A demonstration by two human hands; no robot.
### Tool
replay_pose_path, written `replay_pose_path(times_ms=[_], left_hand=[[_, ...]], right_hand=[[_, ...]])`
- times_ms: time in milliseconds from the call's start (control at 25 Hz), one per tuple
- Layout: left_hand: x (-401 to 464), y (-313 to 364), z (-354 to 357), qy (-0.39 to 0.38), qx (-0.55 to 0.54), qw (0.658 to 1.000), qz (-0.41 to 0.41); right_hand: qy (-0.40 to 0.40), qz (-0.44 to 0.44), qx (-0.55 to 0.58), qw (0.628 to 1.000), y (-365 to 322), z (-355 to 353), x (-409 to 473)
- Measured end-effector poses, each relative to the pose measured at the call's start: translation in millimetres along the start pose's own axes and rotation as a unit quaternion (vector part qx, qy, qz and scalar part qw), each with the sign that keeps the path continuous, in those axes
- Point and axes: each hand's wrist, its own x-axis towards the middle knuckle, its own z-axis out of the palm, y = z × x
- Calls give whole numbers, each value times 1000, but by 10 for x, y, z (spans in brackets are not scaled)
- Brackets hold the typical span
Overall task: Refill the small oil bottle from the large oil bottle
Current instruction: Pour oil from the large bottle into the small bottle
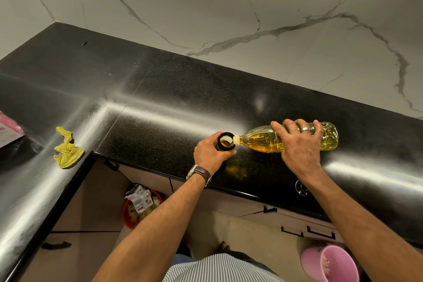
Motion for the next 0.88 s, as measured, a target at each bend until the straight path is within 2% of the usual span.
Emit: replay_pose_path(times_ms=[880], left_hand=[[0, 1, -5, -1, -7, 1000, 3]], right_hand=[[18, -6, 6, 1000, 9, -12, 28]])
